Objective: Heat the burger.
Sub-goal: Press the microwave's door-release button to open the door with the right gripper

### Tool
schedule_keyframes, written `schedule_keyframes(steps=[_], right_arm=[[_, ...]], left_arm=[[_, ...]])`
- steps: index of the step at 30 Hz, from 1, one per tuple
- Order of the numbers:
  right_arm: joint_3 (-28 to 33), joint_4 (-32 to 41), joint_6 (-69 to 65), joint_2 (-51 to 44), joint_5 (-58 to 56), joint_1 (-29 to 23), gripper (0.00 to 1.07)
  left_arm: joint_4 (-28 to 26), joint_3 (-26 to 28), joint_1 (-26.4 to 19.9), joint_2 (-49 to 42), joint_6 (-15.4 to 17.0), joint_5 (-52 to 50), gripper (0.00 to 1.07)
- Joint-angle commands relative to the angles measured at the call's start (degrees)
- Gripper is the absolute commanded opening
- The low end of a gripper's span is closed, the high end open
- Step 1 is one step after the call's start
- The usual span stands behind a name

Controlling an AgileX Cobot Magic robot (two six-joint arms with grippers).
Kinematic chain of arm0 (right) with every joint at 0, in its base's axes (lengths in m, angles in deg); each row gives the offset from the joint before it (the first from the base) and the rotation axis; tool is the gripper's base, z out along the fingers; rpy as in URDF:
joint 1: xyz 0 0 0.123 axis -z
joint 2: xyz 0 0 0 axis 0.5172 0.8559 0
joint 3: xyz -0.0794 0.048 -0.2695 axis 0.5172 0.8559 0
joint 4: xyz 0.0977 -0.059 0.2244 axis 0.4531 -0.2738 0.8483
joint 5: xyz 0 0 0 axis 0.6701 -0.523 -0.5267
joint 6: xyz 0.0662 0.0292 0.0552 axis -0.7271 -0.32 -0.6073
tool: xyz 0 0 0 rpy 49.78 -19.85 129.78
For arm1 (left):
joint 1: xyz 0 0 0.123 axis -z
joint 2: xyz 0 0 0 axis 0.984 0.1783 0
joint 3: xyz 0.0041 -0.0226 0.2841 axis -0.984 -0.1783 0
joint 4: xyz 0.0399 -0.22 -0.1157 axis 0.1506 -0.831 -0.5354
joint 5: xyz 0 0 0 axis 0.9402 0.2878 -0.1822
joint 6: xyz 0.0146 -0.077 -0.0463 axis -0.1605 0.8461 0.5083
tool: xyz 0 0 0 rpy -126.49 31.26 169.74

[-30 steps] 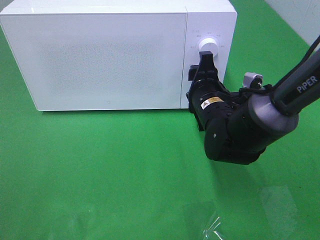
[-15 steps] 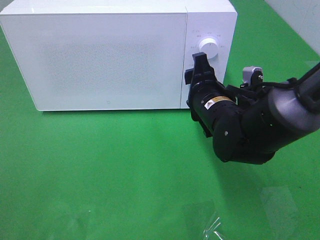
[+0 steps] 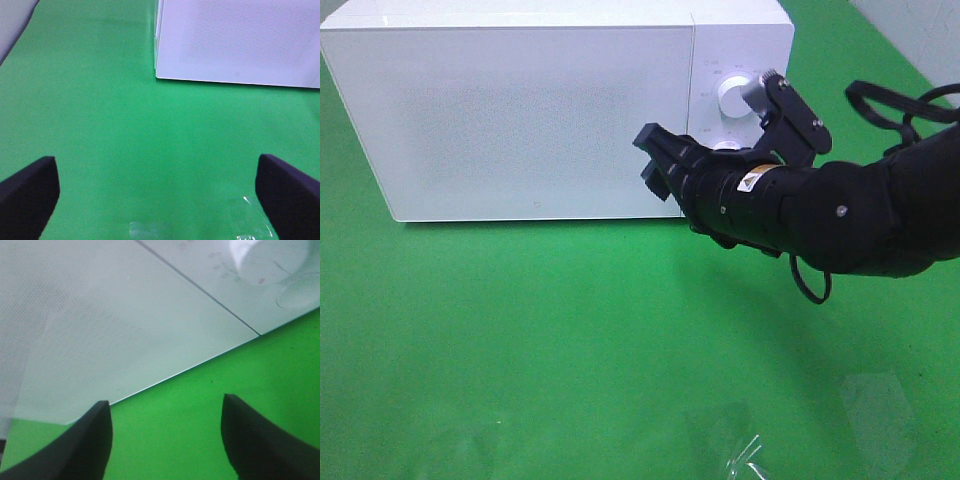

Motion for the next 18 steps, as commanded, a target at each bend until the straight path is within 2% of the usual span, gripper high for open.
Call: schedule_keyframes(steps=[1,7,9,10,13,18], right_arm=[[0.11,-2.98,7.96,-3.15,-4.01,0.17,0.64],[0.11,-6.19,19.02,-8.02,-12.38,0.17,0.64],[0.11,-9.45,22.40,-11.86,-19.77,0.17,0.64],[0.11,-9.45,22.40,-11.86,-19.77,0.17,0.64],[0.11,-15.36,22.46,-15.87,-27.73,0.17,0.64],[0.11,-19.42,22.00,-20.17,-35.24,0.17,0.64]], left_arm=[[-0.06,-0.11,-0.11,-0.97,-0.06,-0.52,1.00],[-0.06,-0.11,-0.11,-0.97,-0.06,-0.52,1.00],[-0.06,-0.11,-0.11,-0.97,-0.06,-0.52,1.00],[-0.06,-0.11,-0.11,-0.97,-0.06,-0.52,1.00],[-0.06,-0.11,-0.11,-0.97,-0.06,-0.52,1.00],[-0.06,-0.11,-0.11,-0.97,-0.06,-0.52,1.00]])
